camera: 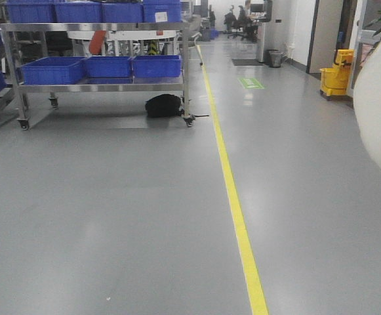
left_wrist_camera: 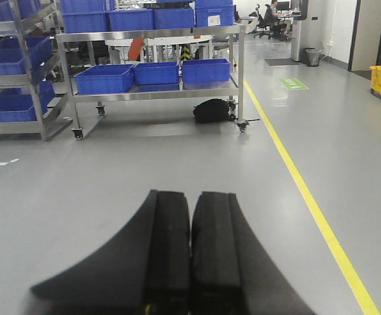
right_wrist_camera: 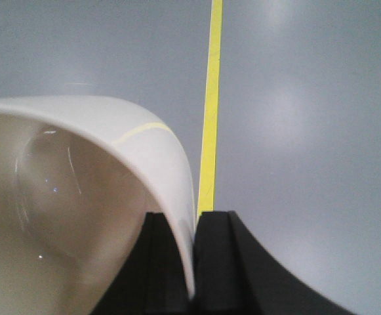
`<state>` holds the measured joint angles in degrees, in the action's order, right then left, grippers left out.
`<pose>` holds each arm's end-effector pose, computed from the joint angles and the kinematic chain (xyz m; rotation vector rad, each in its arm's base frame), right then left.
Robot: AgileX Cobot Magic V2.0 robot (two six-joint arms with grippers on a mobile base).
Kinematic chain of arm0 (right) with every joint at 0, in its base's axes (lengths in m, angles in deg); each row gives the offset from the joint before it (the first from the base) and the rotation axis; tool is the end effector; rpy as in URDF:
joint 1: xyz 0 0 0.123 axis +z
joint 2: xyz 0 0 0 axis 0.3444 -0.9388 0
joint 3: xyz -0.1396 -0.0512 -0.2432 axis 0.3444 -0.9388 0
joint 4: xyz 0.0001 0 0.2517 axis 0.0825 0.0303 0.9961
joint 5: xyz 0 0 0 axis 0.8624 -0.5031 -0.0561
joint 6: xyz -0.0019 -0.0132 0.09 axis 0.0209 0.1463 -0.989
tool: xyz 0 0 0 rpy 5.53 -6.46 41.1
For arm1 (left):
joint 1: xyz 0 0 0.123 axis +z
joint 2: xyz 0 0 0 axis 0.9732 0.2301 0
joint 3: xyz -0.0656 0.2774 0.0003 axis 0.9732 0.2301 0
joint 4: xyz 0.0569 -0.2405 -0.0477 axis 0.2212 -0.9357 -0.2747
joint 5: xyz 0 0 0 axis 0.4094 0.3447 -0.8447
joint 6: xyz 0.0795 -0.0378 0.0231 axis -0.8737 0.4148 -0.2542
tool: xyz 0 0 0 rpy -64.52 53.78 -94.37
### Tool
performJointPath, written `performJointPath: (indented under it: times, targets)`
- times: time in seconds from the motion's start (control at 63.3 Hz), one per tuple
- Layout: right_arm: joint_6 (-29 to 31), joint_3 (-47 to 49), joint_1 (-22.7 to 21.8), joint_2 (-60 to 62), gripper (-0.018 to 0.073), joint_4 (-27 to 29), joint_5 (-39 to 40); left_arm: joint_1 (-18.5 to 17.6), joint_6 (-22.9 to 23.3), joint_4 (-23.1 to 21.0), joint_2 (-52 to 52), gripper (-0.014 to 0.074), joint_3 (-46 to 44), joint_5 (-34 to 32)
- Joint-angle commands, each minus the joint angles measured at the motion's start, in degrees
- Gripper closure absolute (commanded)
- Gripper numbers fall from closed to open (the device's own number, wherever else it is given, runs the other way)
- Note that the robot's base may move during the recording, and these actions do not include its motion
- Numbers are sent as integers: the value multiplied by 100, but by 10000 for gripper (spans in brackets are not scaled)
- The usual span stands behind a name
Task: Move white bin to right shelf second layer
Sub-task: 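Turn the base away from the table holding the bin in the right gripper, then drive along the yellow floor line past the blue-bin carts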
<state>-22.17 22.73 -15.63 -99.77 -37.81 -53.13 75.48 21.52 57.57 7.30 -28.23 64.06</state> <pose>0.1062 0.0104 0.3170 0.0055 2.1569 0.1247 0.0562 -0.0017 0.2035 0.0484 1.5671 0.0060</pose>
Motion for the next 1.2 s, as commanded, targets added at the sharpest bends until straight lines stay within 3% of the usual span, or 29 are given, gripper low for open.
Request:
performJointPath:
  times: [0.0, 1.184]
  targets:
    - [14, 187, -40, 11, 510, 44, 476, 12, 15, -35, -91, 512, 211, -483]
    - [14, 187, -40, 11, 510, 44, 476, 12, 15, -35, -91, 512, 211, -483]
